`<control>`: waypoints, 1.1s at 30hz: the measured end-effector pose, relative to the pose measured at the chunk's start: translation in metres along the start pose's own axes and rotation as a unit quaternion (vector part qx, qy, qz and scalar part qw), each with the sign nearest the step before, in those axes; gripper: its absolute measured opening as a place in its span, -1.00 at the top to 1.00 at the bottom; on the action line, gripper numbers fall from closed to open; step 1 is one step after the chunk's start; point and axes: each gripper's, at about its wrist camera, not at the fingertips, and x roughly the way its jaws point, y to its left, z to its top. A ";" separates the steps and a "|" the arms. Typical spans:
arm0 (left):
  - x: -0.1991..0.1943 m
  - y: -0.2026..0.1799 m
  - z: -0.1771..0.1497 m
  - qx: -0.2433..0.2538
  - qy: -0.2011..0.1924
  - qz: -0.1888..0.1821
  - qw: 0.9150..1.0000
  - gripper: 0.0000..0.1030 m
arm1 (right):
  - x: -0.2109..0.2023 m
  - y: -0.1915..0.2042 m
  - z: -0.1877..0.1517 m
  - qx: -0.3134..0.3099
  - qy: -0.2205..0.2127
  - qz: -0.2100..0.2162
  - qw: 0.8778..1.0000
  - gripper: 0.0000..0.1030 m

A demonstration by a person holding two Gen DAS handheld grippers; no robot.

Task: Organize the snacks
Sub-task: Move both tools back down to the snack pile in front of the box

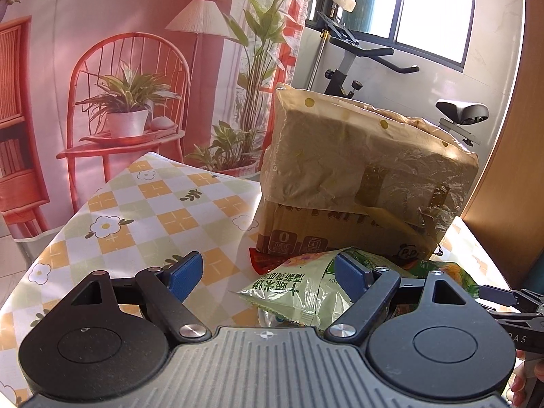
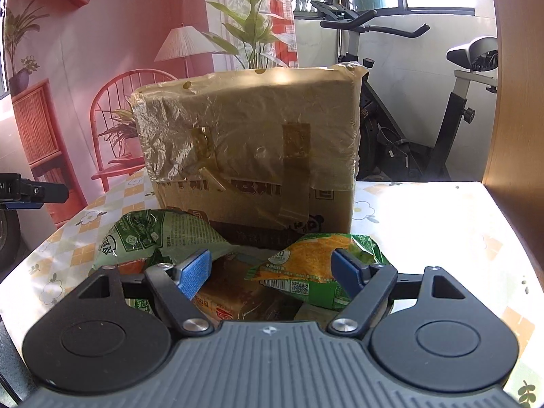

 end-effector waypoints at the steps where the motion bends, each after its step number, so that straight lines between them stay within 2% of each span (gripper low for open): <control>1: 0.001 0.001 -0.003 -0.002 0.004 0.000 1.000 -0.67 | 0.002 -0.001 -0.003 0.004 0.006 -0.002 1.000 -0.55; 10: 0.007 0.000 -0.015 -0.002 0.021 -0.013 1.000 -0.67 | 0.015 -0.008 -0.034 0.031 0.051 -0.021 0.998 -0.55; 17: 0.022 -0.005 -0.042 -0.002 0.079 -0.032 0.996 -0.59 | 0.039 -0.011 -0.045 0.017 0.093 -0.042 0.995 -0.51; 20: 0.033 -0.006 -0.050 -0.009 0.106 -0.042 0.993 -0.55 | 0.049 -0.009 -0.046 0.010 0.107 -0.044 0.993 -0.39; 22: 0.040 -0.008 -0.054 -0.012 0.120 -0.051 0.991 -0.55 | 0.052 -0.008 -0.047 0.012 0.114 -0.041 0.993 -0.13; 27: 0.064 -0.019 -0.066 -0.015 0.150 -0.056 0.987 -0.53 | 0.045 0.004 -0.056 -0.022 0.110 -0.043 0.993 -0.11; 33: 0.087 -0.031 -0.071 -0.021 0.155 -0.026 0.987 -0.51 | 0.043 0.008 -0.063 -0.037 0.095 -0.049 0.994 -0.10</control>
